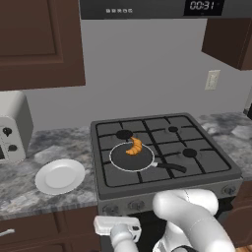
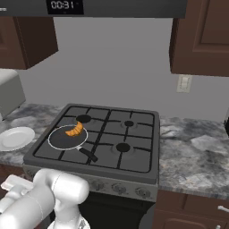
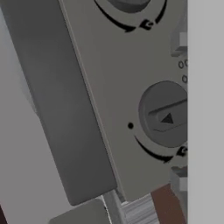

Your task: Pick the croissant and place it on the pan. Then turn on the stove to warm the croissant.

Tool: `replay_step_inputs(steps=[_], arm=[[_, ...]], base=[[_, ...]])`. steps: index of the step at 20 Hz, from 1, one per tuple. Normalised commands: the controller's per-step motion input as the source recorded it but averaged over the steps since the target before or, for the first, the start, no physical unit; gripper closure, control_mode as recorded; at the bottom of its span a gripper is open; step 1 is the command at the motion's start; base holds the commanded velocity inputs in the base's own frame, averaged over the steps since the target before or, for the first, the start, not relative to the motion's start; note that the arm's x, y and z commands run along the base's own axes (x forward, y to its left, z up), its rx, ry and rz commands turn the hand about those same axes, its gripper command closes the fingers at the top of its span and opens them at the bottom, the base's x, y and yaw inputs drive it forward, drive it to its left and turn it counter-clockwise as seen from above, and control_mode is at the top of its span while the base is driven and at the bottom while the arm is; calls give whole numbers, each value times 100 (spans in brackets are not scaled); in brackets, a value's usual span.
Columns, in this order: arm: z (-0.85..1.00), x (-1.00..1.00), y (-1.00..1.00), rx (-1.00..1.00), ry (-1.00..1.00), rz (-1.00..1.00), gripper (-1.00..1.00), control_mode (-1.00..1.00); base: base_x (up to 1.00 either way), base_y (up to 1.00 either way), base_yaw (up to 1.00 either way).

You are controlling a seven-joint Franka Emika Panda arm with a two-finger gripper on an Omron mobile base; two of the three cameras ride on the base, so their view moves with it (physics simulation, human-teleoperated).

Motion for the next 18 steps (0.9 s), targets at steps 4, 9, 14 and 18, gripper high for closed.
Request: replay_step_inputs(steps=[4,9,14,18], arm=[[-5,4,-1,-1,0,-1,-100,-100],[-30,38,-3,-9,0,0,-100,-100],[-3,10,-1,-1,0,0,-100,-100],[-6,4,4,-4,0,0,-100,-100]], base=[[0,0,0],[0,0,0],[0,0,0],[0,0,0]])
